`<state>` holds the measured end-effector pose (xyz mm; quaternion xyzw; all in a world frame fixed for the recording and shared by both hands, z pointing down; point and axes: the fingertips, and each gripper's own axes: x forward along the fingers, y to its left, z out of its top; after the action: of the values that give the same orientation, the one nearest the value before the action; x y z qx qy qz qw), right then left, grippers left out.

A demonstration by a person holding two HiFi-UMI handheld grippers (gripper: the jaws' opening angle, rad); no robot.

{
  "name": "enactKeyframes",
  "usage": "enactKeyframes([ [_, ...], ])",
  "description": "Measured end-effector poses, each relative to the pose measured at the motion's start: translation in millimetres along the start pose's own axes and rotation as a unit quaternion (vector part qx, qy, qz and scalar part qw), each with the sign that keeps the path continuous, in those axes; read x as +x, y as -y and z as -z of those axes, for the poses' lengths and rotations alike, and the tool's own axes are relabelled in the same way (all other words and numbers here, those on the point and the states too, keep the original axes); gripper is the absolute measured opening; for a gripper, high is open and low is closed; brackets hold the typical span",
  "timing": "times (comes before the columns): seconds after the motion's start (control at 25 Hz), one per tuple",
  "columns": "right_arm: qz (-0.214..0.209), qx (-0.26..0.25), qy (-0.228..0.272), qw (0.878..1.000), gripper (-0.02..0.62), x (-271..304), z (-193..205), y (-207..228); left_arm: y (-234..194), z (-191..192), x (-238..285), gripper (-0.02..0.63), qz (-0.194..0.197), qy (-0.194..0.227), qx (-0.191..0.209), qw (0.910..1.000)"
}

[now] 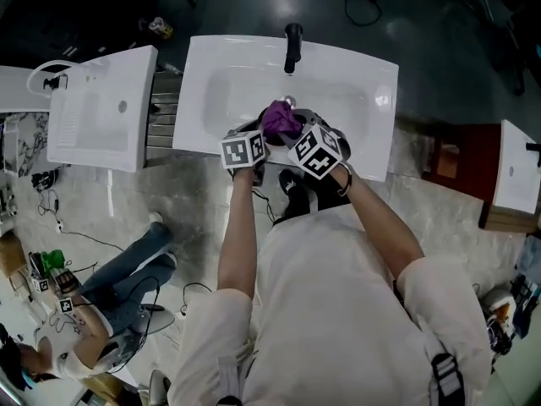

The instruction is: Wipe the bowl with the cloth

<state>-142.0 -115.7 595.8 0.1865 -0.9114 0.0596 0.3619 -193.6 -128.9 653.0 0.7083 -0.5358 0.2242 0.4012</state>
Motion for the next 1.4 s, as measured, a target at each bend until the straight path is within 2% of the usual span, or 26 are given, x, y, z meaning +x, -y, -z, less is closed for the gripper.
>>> enactKeyframes([
  [0.32, 0.025, -0.087, -0.053, 0.994, 0.137, 19, 16, -6, 5, 0, -32, 0.032, 0.012, 0.057, -0.032, 0.9978],
  [0.44, 0.034, -0.113, -0.066, 0.991, 0.137, 27, 14, -6, 3, -2, -38, 0.04, 0.009, 0.063, -0.034, 0.9974],
  [0.64, 0.039, -0.181, -0.072, 0.98, 0.137, 31, 2, -21, 3, -3, -42, 0.021, -0.023, 0.054, 0.011, 0.9982],
  [0.88, 0.046, -0.248, -0.078, 0.965, 0.136, 35, -4, -21, 5, -5, -47, 0.023, -0.055, 0.05, 0.071, 0.9947],
  [1.04, 0.049, -0.25, -0.081, 0.964, 0.135, 35, -7, -17, -3, -9, -52, 0.023, -0.081, 0.068, 0.075, 0.9915],
  [1.4, 0.042, -0.213, -0.076, 0.973, 0.135, 25, 3, -26, -19, -17, -54, 0.017, -0.089, 0.081, 0.065, 0.9906],
])
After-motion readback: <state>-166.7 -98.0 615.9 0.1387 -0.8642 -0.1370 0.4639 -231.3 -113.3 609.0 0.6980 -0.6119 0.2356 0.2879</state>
